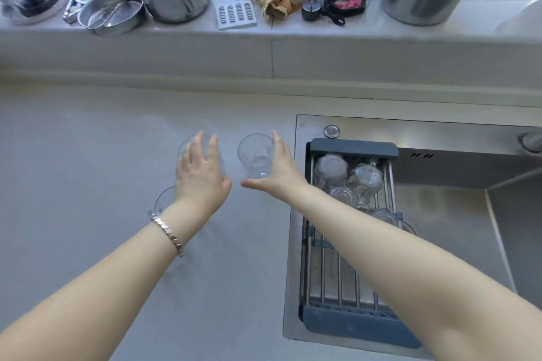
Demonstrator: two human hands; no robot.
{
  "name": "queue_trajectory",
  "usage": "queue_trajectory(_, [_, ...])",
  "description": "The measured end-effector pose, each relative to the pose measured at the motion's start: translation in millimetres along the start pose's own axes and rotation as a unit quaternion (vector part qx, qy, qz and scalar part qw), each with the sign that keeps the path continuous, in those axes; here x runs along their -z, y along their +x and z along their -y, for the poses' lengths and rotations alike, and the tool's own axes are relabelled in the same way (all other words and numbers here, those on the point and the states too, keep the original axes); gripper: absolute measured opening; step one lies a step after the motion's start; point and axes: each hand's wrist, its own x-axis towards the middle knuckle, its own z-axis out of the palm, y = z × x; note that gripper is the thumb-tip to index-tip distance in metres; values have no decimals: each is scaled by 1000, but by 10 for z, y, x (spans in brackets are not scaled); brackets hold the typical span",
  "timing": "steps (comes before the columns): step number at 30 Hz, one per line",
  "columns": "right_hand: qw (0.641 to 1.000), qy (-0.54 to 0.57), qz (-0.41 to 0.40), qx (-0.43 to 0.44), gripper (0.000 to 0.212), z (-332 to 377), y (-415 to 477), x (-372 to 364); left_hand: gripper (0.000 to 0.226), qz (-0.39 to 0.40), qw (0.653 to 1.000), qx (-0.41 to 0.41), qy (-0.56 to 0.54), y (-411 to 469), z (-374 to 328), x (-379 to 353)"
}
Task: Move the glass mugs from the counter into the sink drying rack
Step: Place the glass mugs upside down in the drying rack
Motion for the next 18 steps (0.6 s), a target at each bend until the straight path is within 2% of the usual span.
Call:
queue_trajectory(5, [992,45,-112,-31,89,-10,176,-194,97,75,993,91,-7,256,195,17])
queue_trajectory(8, [986,111,-116,-42,80,-78,7,-127,94,112,984,120,-73,394,223,19])
queue_trajectory(10, [972,187,-116,-83,76,-183,-185,-23,89,128,977,123,-118,451,210,22])
queue_trajectory(12, [943,289,-95,-135,72,-348,-428,122,87,143,976,111,-123,470,175,44])
queue_trajectory(15, [859,466,8,-210,76,-602,-843,364,81,148,983,66,-82,407,84,75])
queue_trajectory(16, [835,500,42,-225,73,-666,-982,434,78,139,987,46,-71,362,41,77])
queue_trajectory(18, [809,532,82,-235,54,-778,-1245,551,76,126,989,14,-75,214,-83,77])
